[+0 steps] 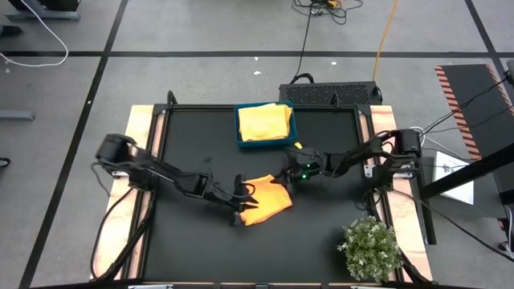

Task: Fold microfiber towels
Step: Put the folded orange microfiber towel into the blue bin

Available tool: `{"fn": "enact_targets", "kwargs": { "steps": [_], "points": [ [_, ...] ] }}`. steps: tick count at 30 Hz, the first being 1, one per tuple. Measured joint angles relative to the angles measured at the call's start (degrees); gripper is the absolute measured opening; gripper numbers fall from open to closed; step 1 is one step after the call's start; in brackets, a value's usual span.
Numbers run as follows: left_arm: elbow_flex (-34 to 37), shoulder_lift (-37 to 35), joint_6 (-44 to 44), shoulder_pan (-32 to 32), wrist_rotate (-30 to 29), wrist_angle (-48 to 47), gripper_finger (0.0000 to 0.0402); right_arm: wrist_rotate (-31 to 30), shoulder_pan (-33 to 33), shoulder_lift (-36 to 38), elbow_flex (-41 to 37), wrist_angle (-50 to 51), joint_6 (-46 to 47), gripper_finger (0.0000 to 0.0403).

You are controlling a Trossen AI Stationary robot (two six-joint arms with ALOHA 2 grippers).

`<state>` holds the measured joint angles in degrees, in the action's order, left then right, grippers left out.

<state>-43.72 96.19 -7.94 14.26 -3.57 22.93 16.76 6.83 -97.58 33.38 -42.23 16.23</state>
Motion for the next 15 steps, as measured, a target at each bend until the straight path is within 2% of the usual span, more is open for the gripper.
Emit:
{"fn": "enact_targets", "kwargs": {
  "steps": [3, 5, 8, 12, 15],
  "points": [
    [-0.10, -4.11, 1.65, 0.02, -3.02, -4.13, 0.0109, -0.12, -1.95, 2.41, 0.05, 0.59, -4.93, 0.0004],
    [0.32, -6.86, 2.29, -0.17, -7.47, -10.27, 0.0145, -1.58, -3.23, 3.67, 0.09, 0.20, -7.82, 0.0004],
    [-0.15, -7.15, 1.68, -1.72, -11.69, -10.77, 0.0205, -3.13, -4.44, 5.58, -0.02, 1.53, -9.73, 0.0003],
    [0.04, -4.82, -0.11, -5.43, -9.70, -13.06, 0.0279, -3.31, -5.22, 7.25, -0.14, 2.02, -11.20, 0.0002],
    [0.27, -2.71, -0.07, -8.43, -7.47, -13.75, 0.0320, -3.19, -5.69, 7.69, -0.10, 2.63, -11.58, 0.0001]
  ]
}}
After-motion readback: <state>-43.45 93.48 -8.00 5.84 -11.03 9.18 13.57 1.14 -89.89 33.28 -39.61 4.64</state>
